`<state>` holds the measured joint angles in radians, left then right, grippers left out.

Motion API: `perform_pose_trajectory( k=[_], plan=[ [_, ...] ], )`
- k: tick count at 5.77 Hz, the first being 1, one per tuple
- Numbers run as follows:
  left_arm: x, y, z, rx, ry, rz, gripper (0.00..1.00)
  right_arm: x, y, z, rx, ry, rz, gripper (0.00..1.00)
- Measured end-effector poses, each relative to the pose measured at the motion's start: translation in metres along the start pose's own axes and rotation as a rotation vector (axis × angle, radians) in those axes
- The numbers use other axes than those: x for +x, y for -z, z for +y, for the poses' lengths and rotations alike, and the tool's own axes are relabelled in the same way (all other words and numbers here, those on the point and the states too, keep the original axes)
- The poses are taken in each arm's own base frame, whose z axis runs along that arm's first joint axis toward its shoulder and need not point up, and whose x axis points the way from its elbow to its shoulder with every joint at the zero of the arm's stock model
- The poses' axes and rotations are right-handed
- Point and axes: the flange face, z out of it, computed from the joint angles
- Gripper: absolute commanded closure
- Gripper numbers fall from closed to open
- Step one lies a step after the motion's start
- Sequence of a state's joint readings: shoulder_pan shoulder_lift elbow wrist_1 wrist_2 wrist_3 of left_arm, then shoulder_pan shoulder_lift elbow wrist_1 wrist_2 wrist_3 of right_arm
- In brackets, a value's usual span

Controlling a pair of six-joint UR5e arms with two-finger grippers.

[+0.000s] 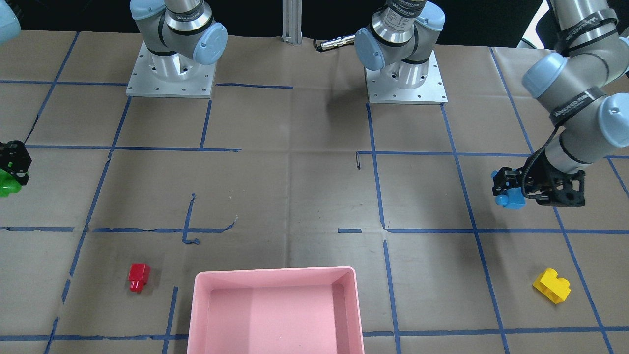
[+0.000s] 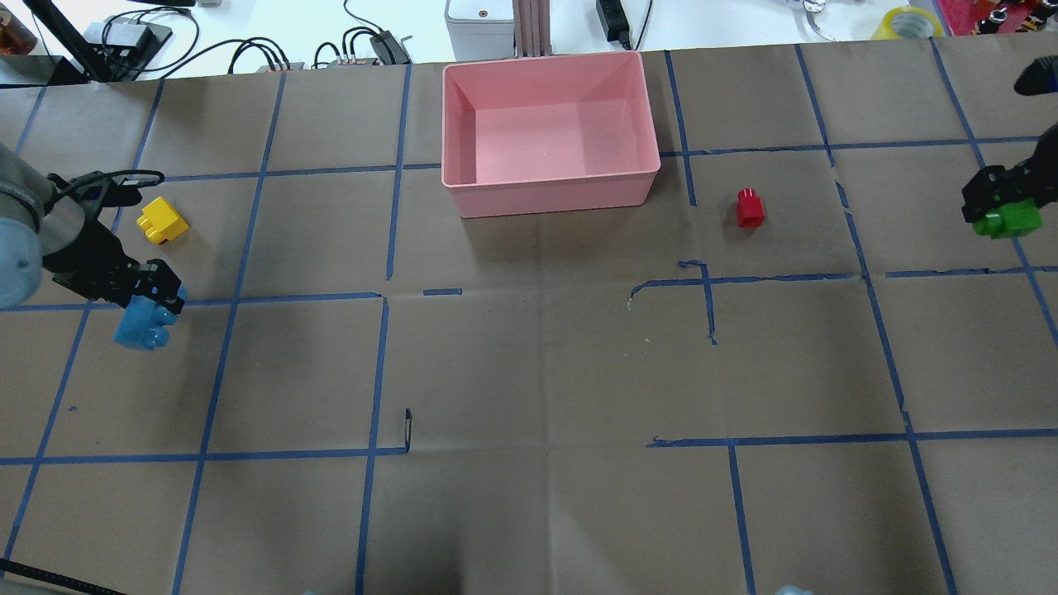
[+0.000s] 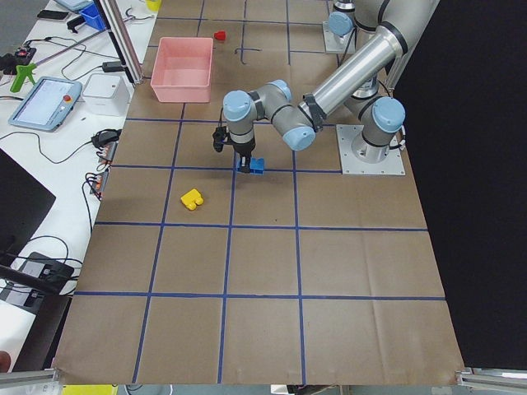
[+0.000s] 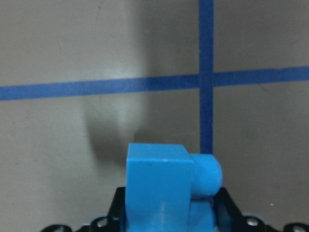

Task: Put all blocks into box

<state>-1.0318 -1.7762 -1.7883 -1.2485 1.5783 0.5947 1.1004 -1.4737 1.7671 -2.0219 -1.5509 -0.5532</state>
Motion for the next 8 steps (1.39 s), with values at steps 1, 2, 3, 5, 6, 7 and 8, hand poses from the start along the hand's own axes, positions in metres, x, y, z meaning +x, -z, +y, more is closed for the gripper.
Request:
perform_pose_trajectory(
  k=[1,2,3,5,6,7,8],
  plan=[
    [-0.001,0.065,-0.012,-0.015,-0.002,0.011,0.94,-0.058,0.018,-0.043,0.014,0.044,-0.042,0.95],
    [0.015,0.112,-0.024,-0.015,0.000,0.011,0.94,-0.131,0.020,-0.087,0.033,0.102,-0.104,0.95],
    [0.046,0.136,-0.041,-0.002,0.014,0.004,0.94,-0.214,0.016,-0.128,0.055,0.120,-0.179,0.95],
    [0.118,0.158,-0.090,0.052,0.061,0.029,0.94,-0.356,-0.005,-0.195,0.097,0.066,-0.323,0.73],
    [0.153,0.165,-0.122,0.072,0.070,0.027,0.94,-0.395,-0.020,-0.215,0.115,0.040,-0.359,0.01],
    [0.184,0.167,-0.152,0.085,0.076,0.025,0.94,-0.410,-0.031,-0.225,0.130,0.041,-0.366,0.00],
    [0.213,0.161,-0.179,0.095,0.078,0.028,0.94,-0.412,-0.038,-0.227,0.127,0.044,-0.362,0.00]
  ],
)
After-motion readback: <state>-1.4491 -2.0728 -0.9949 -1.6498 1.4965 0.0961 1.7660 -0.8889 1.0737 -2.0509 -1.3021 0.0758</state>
